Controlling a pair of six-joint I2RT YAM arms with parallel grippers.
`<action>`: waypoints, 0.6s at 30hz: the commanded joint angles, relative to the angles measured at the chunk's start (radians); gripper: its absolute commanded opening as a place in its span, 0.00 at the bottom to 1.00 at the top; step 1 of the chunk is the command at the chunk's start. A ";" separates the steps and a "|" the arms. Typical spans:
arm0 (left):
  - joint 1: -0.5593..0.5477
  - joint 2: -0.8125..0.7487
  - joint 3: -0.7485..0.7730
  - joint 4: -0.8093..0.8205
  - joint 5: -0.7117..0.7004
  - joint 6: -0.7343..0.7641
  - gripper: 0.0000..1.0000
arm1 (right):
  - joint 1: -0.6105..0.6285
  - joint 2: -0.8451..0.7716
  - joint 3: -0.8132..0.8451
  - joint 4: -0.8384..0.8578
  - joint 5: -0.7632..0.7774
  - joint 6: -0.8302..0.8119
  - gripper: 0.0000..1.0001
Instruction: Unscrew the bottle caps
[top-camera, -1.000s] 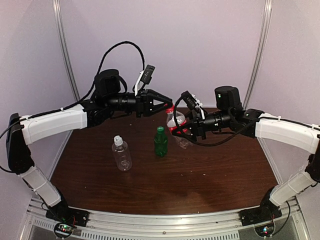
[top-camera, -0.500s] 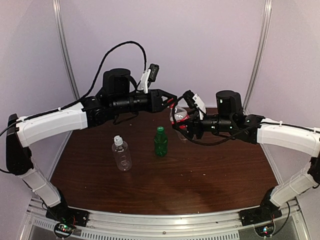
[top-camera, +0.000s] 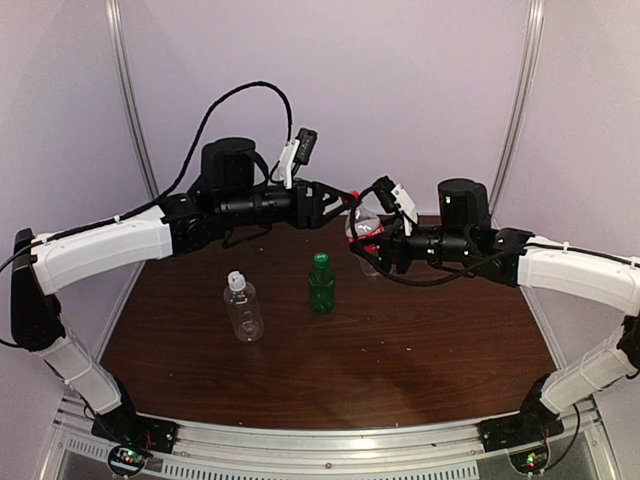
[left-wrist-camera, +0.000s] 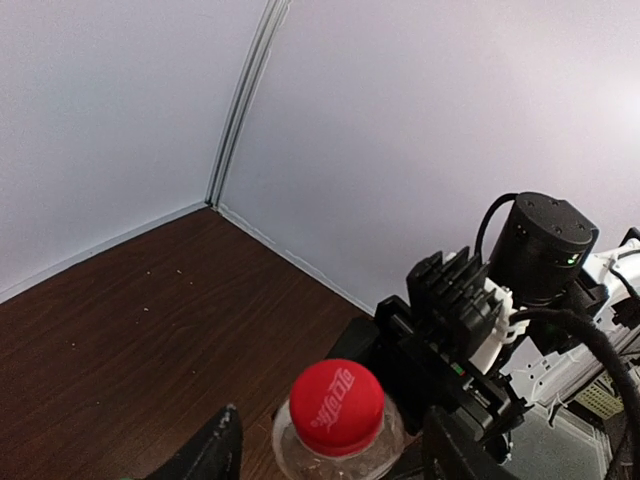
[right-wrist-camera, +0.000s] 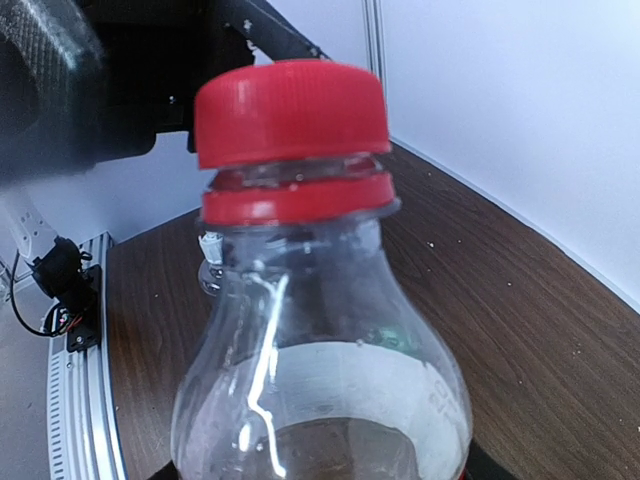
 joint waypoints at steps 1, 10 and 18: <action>0.029 -0.068 -0.049 0.102 0.100 0.057 0.68 | -0.002 -0.030 -0.005 -0.018 -0.092 -0.047 0.50; 0.090 -0.122 -0.112 0.192 0.364 0.135 0.85 | -0.003 -0.016 0.028 -0.069 -0.317 -0.083 0.53; 0.095 -0.094 -0.087 0.229 0.618 0.183 0.83 | -0.002 0.025 0.078 -0.092 -0.549 -0.063 0.56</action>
